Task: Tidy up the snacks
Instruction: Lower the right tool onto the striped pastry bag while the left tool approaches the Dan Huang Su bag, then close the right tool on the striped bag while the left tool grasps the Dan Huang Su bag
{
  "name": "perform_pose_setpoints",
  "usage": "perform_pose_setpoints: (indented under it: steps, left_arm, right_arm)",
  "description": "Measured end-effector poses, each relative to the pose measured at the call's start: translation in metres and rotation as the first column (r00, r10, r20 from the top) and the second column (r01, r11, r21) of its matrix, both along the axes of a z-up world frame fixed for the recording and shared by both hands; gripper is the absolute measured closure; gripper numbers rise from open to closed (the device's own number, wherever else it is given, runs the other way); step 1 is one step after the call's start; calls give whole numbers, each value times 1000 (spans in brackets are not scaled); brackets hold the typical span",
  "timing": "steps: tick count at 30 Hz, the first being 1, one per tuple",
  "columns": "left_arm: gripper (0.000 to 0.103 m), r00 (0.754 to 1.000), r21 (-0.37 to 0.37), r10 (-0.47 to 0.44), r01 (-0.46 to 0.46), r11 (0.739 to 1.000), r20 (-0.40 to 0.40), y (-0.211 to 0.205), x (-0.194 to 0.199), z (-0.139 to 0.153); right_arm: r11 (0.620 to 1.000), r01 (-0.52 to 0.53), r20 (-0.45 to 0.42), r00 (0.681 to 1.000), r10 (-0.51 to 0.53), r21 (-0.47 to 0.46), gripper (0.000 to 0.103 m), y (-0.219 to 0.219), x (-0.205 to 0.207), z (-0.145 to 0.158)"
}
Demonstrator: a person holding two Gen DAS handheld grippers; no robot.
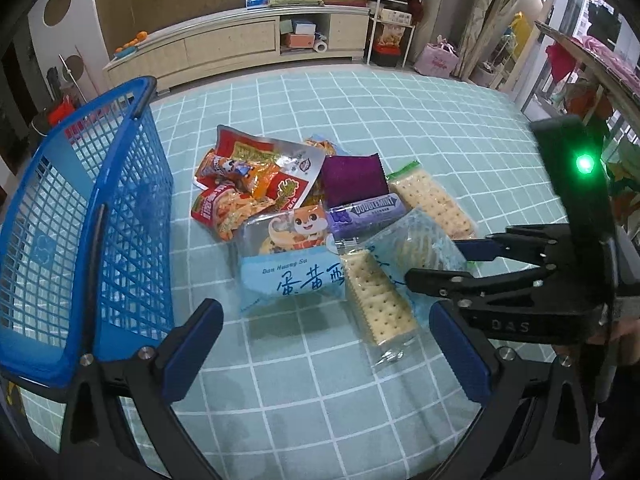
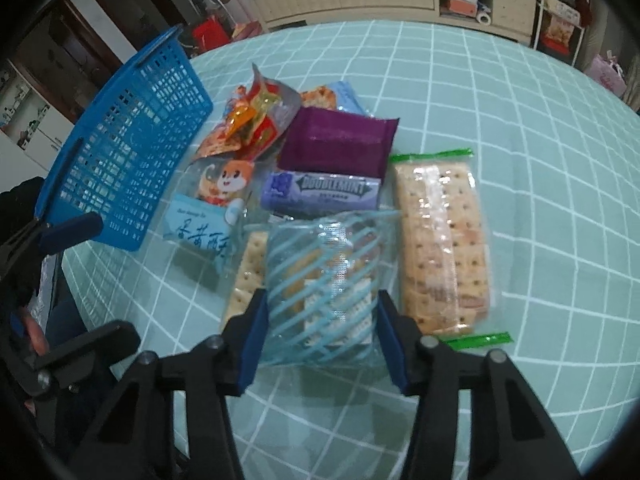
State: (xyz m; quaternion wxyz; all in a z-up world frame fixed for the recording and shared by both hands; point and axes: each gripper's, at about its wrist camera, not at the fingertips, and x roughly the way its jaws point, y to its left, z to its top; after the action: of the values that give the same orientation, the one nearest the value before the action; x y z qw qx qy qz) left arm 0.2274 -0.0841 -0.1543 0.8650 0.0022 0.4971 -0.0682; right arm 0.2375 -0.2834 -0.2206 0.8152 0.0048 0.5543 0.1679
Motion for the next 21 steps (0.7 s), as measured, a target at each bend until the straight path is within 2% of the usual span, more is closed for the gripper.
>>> perform_pose_setpoints:
  steps: [7, 9, 13, 21]
  left_arm:
    - [0, 1000, -10, 17, -17, 1000, 0, -2, 10, 6]
    - [0, 1000, 17, 22, -22, 1000, 0, -4, 17, 5]
    - [0, 999, 67, 52, -52, 996, 6, -6, 28, 4]
    - [2, 998, 51, 51, -49, 997, -42, -8, 53, -16]
  right_arm:
    - [997, 82, 67, 994, -82, -3, 47, -23, -16, 28]
    - [994, 105, 74, 992, -104, -14, 47, -28, -17, 33]
    - [988, 140, 90, 987, -134, -60, 47, -32, -16, 35]
    - [984, 159, 102, 983, -151, -84, 47, -28, -11, 28]
